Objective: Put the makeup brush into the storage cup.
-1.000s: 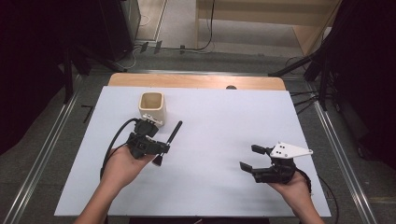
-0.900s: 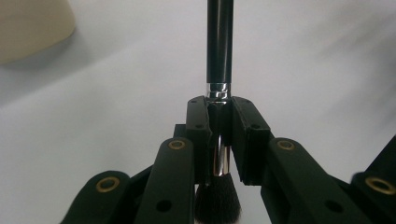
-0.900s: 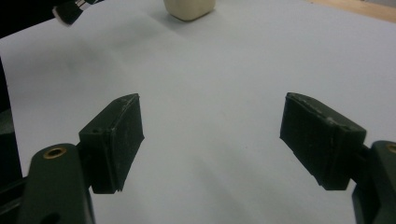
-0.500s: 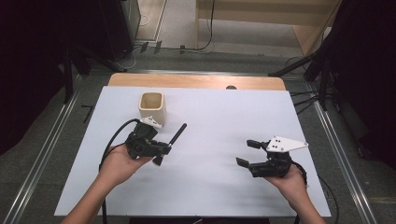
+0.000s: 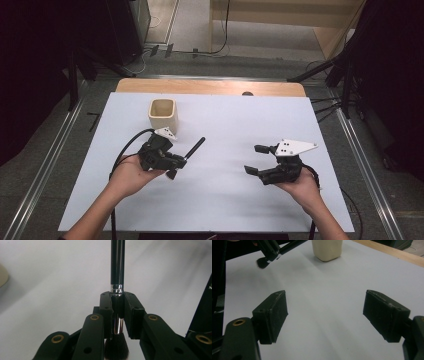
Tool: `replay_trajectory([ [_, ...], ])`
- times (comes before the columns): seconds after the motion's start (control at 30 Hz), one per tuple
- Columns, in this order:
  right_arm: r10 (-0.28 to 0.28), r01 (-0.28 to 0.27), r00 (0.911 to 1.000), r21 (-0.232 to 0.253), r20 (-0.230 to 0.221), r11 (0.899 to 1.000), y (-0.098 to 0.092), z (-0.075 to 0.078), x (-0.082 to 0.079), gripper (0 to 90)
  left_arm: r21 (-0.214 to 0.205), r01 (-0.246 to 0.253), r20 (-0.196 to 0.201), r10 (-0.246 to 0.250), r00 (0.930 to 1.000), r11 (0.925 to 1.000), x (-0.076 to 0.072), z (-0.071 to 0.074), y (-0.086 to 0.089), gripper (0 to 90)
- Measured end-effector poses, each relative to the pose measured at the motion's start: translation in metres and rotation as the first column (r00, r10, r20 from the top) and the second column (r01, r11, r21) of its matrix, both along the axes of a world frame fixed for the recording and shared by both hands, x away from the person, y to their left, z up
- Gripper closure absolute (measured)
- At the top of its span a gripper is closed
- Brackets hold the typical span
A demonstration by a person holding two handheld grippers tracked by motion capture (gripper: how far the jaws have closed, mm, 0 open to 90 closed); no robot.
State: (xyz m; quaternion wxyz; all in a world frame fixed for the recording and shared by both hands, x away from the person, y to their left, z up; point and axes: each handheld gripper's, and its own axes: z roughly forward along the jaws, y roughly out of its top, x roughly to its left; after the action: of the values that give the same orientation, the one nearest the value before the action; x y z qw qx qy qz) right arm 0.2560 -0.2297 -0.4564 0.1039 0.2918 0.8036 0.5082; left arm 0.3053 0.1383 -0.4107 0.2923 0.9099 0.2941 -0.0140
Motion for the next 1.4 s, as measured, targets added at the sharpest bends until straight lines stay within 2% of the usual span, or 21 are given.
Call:
replay_trajectory([
  [0.2, 0.055, -0.055, 0.9984, -0.008, 0.011, 0.998, 0.009, 0.005, 0.003, 19.4, -0.014, 0.043, 0.006, -0.043, 0.9991, 0.999, -0.001, 0.002, -0.002, 78.8],
  [0.33, 0.094, -0.094, 0.9954, -0.019, 0.02, 0.995, 0.014, 0.009, 0.006, 19.5, -0.015, 0.057, 0.008, -0.057, 0.9984, 0.9983, -0.004, 0.002, -0.005, 78.8],
  [0.43, 0.12, -0.12, 0.9926, -0.027, 0.017, 0.992, 0.019, 0.011, 0.008, 19.5, -0.025, 0.085, 0.013, -0.084, 0.9964, 0.9961, -0.005, 0.003, -0.006, 78.8],
  [0.63, 0.145, -0.144, 0.9895, -0.036, 0.003, 0.989, 0.026, 0.012, 0.011, 19.2, -0.001, 0.098, -0.003, -0.098, 0.9952, 0.9952, -0.005, 0.0, -0.009, 78.9],
  [0.73, 0.158, -0.158, 0.9874, -0.044, -0.01, 0.986, 0.028, 0.012, 0.013, 19.2, -0.006, 0.116, -0.005, -0.116, 0.9932, 0.9932, -0.006, 0.001, -0.011, 78.9],
  [0.83, 0.172, -0.173, 0.9849, -0.051, -0.014, 0.984, 0.03, 0.014, 0.014, 19.1, 0.008, 0.142, -0.003, -0.142, 0.9899, 0.9898, -0.007, 0.001, -0.014, 78.9],
  [1.03, 0.192, -0.193, 0.9813, -0.076, -0.01, 0.978, 0.035, 0.019, 0.017, 18.8, 0.055, 0.216, -0.004, -0.216, 0.9763, 0.9748, -0.012, 0.002, -0.023, 78.9],
  [1.07, 0.198, -0.199, 0.9801, -0.08, -0.01, 0.977, 0.036, 0.019, 0.017, 18.7, 0.071, 0.24, 0.003, -0.241, 0.9705, 0.9681, -0.015, 0.002, -0.026, 78.9],
  [1.17, 0.218, -0.219, 0.9757, -0.092, -0.02, 0.971, 0.039, 0.02, 0.018, 18.7, 0.092, 0.27, 0.001, -0.272, 0.9624, 0.9583, -0.017, 0.003, -0.03, 78.9],
  [1.27, 0.239, -0.241, 0.9706, -0.102, -0.026, 0.965, 0.043, 0.02, 0.019, 18.7, 0.076, 0.285, -0.012, -0.285, 0.9584, 0.9554, -0.017, 0.005, -0.032, 78.8],
  [1.33, 0.259, -0.26, 0.9656, -0.117, -0.029, 0.958, 0.046, 0.022, 0.02, 16.5, 0.091, 0.297, -0.008, -0.298, 0.9547, 0.9505, -0.018, 0.007, -0.035, 78.8],
  [1.4, 0.266, -0.268, 0.9634, -0.118, -0.032, 0.956, 0.047, 0.023, 0.021, 16.5, 0.102, 0.305, -0.007, -0.306, 0.9519, 0.9467, -0.019, 0.008, -0.037, 78.8],
])
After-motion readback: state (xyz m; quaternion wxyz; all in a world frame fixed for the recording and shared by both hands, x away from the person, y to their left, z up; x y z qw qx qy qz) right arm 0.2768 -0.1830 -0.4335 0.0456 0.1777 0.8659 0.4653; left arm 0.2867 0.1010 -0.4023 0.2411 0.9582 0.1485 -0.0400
